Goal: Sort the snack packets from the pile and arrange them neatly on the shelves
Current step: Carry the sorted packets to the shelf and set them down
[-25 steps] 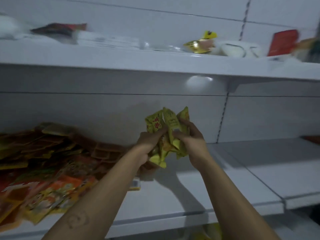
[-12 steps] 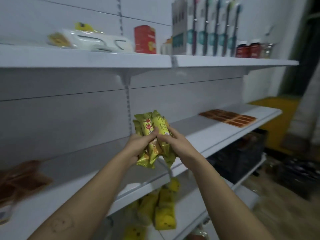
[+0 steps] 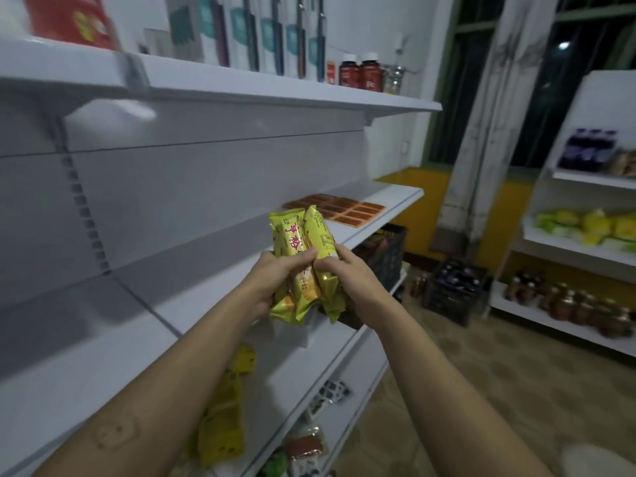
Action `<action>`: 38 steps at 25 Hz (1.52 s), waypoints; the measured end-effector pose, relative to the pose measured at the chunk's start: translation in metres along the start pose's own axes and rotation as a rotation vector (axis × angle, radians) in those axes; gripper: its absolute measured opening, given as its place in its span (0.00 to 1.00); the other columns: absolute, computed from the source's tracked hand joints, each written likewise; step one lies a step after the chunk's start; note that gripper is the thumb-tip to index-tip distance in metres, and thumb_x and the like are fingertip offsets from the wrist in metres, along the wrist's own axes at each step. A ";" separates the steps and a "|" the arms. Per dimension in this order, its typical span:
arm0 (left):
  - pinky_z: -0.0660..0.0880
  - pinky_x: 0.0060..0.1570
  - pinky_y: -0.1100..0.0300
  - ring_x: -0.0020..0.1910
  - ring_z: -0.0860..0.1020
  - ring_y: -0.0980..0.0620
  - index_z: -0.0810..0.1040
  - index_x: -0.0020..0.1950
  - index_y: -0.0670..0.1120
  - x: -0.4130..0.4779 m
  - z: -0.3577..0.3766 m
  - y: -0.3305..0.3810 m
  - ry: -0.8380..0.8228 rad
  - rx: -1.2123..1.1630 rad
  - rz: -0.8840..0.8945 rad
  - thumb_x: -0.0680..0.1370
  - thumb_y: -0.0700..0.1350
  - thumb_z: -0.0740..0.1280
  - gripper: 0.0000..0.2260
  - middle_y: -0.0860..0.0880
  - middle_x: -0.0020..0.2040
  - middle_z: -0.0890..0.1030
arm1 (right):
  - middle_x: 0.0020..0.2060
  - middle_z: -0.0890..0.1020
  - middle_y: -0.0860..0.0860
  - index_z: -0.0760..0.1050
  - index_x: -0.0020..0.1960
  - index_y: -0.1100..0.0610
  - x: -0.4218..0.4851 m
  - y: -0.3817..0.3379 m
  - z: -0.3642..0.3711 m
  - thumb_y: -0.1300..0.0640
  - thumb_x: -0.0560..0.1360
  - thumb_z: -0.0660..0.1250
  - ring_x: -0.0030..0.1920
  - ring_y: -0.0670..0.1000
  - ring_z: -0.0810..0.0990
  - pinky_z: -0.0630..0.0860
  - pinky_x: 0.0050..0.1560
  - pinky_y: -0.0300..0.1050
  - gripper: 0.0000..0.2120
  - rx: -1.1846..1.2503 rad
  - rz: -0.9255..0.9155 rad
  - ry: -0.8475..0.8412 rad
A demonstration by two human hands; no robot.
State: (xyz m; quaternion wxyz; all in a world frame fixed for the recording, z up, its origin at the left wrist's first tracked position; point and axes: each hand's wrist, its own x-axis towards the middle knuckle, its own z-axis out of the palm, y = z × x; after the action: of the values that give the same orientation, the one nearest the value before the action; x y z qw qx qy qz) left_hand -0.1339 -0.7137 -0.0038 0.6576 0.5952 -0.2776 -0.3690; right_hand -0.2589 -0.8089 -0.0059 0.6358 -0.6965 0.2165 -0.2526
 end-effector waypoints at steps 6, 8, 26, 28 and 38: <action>0.81 0.51 0.43 0.47 0.85 0.41 0.79 0.59 0.39 0.071 0.045 -0.013 -0.077 -0.008 0.010 0.69 0.47 0.79 0.22 0.41 0.49 0.85 | 0.54 0.82 0.50 0.73 0.65 0.47 0.032 0.016 -0.053 0.53 0.74 0.69 0.53 0.51 0.83 0.81 0.54 0.52 0.20 -0.025 0.021 0.141; 0.81 0.49 0.43 0.47 0.85 0.41 0.78 0.60 0.39 0.103 0.051 -0.018 -0.076 -0.003 0.005 0.66 0.48 0.81 0.27 0.40 0.49 0.85 | 0.54 0.82 0.49 0.73 0.64 0.45 0.054 0.022 -0.069 0.54 0.74 0.69 0.52 0.51 0.83 0.81 0.54 0.51 0.19 -0.039 0.028 0.154; 0.81 0.47 0.55 0.42 0.85 0.51 0.84 0.52 0.45 0.307 0.004 -0.001 0.390 0.120 0.048 0.70 0.55 0.76 0.18 0.49 0.42 0.87 | 0.56 0.82 0.51 0.75 0.63 0.49 0.343 0.066 -0.082 0.54 0.73 0.71 0.54 0.51 0.82 0.79 0.57 0.52 0.19 0.015 -0.005 -0.213; 0.82 0.49 0.51 0.42 0.85 0.47 0.84 0.51 0.45 0.314 -0.002 -0.001 0.512 0.150 0.051 0.70 0.56 0.77 0.18 0.48 0.42 0.87 | 0.55 0.83 0.50 0.74 0.65 0.52 0.367 0.071 -0.074 0.54 0.73 0.72 0.53 0.50 0.83 0.79 0.58 0.52 0.21 0.028 -0.001 -0.322; 0.77 0.31 0.64 0.32 0.82 0.54 0.82 0.42 0.45 0.319 -0.011 0.003 1.076 0.348 -0.072 0.70 0.63 0.73 0.20 0.49 0.35 0.84 | 0.48 0.86 0.51 0.78 0.55 0.48 0.424 0.070 -0.049 0.60 0.68 0.74 0.50 0.54 0.85 0.81 0.54 0.55 0.17 0.179 0.060 -0.757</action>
State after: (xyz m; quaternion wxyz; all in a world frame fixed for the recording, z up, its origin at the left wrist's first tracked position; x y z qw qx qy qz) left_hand 0.0579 -0.9674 -0.0261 0.5855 0.8083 0.0606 0.0154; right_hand 0.0414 -1.1179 -0.0398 0.7359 -0.6757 -0.0360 0.0231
